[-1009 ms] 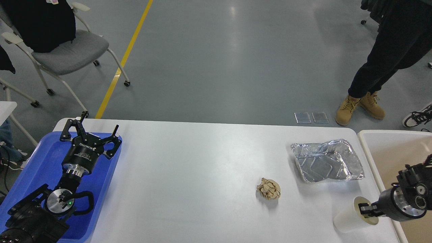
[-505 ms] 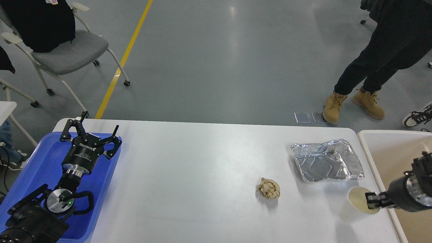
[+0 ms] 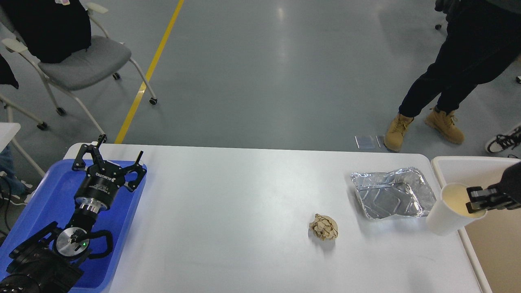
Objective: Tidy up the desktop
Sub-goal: 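Lift the paper cup and carry it toward the white bin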
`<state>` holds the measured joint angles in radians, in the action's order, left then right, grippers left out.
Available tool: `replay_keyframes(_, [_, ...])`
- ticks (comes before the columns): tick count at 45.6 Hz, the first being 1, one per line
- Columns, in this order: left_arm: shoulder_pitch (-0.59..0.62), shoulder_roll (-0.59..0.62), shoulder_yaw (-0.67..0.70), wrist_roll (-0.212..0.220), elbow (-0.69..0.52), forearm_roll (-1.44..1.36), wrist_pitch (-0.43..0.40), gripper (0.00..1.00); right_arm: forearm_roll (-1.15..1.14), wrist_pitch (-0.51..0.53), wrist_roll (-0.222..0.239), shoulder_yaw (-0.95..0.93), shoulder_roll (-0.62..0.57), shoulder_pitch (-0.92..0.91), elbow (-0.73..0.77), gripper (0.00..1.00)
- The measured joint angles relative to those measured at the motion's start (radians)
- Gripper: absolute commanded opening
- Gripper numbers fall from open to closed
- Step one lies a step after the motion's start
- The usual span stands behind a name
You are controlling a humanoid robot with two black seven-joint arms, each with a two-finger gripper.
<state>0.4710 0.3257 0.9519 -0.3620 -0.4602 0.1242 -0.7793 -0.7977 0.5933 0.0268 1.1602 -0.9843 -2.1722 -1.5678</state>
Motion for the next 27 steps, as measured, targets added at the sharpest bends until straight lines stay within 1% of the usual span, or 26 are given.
replay_keyframes(5, [0.000, 0.000, 0.000, 0.000, 0.000, 0.000, 0.000, 0.99, 0.003, 0.068, 0.001, 0.020, 0.000, -0.091, -0.002, 0.00])
replay_keyframes(9, [0.000, 0.000, 0.000, 0.000, 0.000, 0.000, 0.000, 0.99, 0.003, 0.102, 0.002, 0.035, -0.001, -0.138, -0.003, 0.00])
replay_keyframes(16, [0.000, 0.001, 0.000, 0.000, 0.000, 0.000, 0.000, 0.99, -0.010, 0.133, 0.004, 0.049, -0.015, -0.189, 0.020, 0.00])
replay_keyframes(21, [0.000, 0.001, -0.001, -0.002, 0.000, 0.000, 0.000, 0.99, -0.017, 0.141, 0.005, 0.048, -0.041, -0.208, 0.077, 0.00])
replay_keyframes(22, [0.000, 0.001, -0.001, -0.002, 0.000, 0.000, 0.000, 0.99, -0.020, 0.143, 0.006, 0.040, -0.054, -0.213, 0.119, 0.00])
replay_keyframes(24, [0.000, 0.001, -0.001, -0.002, 0.000, 0.000, 0.000, 0.99, -0.019, 0.143, 0.006, 0.036, -0.059, -0.214, 0.133, 0.00])
replay_keyframes(27, [0.000, 0.001, -0.001, -0.002, 0.000, 0.000, 0.000, 0.99, -0.016, 0.130, 0.006, 0.023, -0.086, -0.211, 0.195, 0.00])
